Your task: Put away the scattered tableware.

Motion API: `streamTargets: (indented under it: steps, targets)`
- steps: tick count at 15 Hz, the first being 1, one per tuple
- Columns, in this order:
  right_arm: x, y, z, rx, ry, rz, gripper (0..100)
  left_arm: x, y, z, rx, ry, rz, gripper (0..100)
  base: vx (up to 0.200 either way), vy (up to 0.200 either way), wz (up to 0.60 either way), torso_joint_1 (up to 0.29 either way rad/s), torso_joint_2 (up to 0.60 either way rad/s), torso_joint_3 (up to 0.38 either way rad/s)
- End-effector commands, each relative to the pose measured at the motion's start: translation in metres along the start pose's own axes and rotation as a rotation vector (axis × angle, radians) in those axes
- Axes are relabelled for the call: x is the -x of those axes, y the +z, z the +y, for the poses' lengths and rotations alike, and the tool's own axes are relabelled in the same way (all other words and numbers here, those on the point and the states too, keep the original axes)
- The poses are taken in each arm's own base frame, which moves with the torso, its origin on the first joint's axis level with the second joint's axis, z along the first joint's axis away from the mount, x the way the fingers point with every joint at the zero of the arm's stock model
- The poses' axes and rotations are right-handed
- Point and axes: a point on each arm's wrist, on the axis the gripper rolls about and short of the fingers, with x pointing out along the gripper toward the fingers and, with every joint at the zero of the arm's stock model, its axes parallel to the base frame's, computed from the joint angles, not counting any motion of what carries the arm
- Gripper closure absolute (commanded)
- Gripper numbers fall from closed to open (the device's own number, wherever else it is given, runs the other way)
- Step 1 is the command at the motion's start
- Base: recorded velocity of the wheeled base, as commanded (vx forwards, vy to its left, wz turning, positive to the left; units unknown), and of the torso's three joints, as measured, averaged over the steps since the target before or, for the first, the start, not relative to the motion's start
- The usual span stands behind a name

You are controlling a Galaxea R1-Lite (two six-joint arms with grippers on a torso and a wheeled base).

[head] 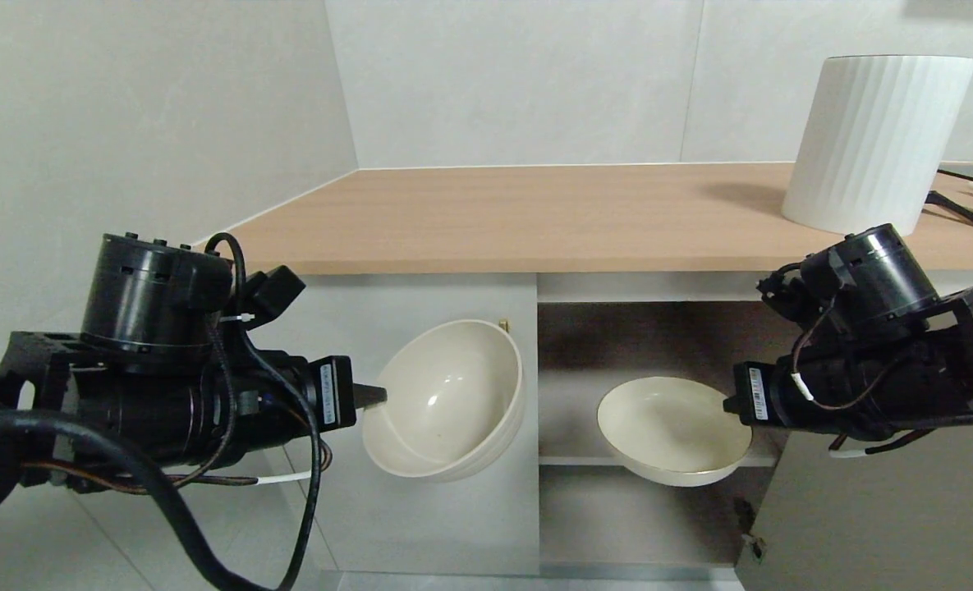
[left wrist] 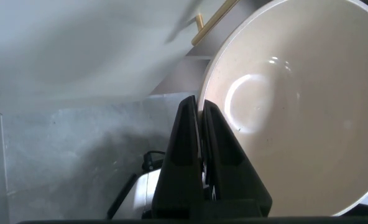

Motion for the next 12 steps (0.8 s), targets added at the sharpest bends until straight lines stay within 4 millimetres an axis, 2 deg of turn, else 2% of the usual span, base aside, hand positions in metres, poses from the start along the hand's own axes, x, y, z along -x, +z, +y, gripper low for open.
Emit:
streamTargets:
  steps: [1, 2, 5, 6, 7, 10, 12]
  targets:
    - [-0.015, -0.001, 0.002, 0.003, -0.010, 0.025, 100, 0.000, 0.000, 0.000, 0.001, 0.000, 0.000, 100, 0.000, 0.000, 0.00, 0.000, 0.00, 0.000]
    - [-0.020, -0.001, 0.002, 0.003, -0.011, 0.028, 100, 0.000, 0.000, 0.000, 0.001, 0.001, 0.001, 100, 0.000, 0.000, 0.00, 0.000, 0.00, 0.000]
    - [-0.077, -0.014, 0.003, 0.009, -0.052, 0.111, 100, -0.003, -0.001, 0.001, 0.002, 0.005, 0.009, 100, 0.000, 0.000, 0.00, 0.000, 0.00, 0.000]
    - [-0.090, -0.016, 0.003, 0.007, -0.058, 0.122, 100, -0.004, -0.001, 0.001, 0.004, 0.006, 0.011, 100, 0.000, 0.000, 0.00, 0.000, 0.00, 0.000]
    - [-0.121, -0.023, 0.003, -0.002, -0.065, 0.129, 100, -0.004, -0.001, 0.001, 0.004, 0.006, 0.011, 100, 0.000, 0.000, 0.00, 0.000, 0.00, 0.000]
    - [-0.178, -0.030, -0.010, -0.087, -0.080, 0.077, 100, -0.006, -0.002, 0.002, 0.005, 0.009, 0.017, 100, 0.000, 0.000, 0.00, 0.000, 0.00, 0.000]
    - [-0.197, -0.029, -0.019, -0.114, -0.077, 0.016, 100, -0.006, -0.002, 0.002, 0.004, 0.009, 0.020, 100, 0.000, 0.000, 0.00, 0.000, 0.00, 0.000]
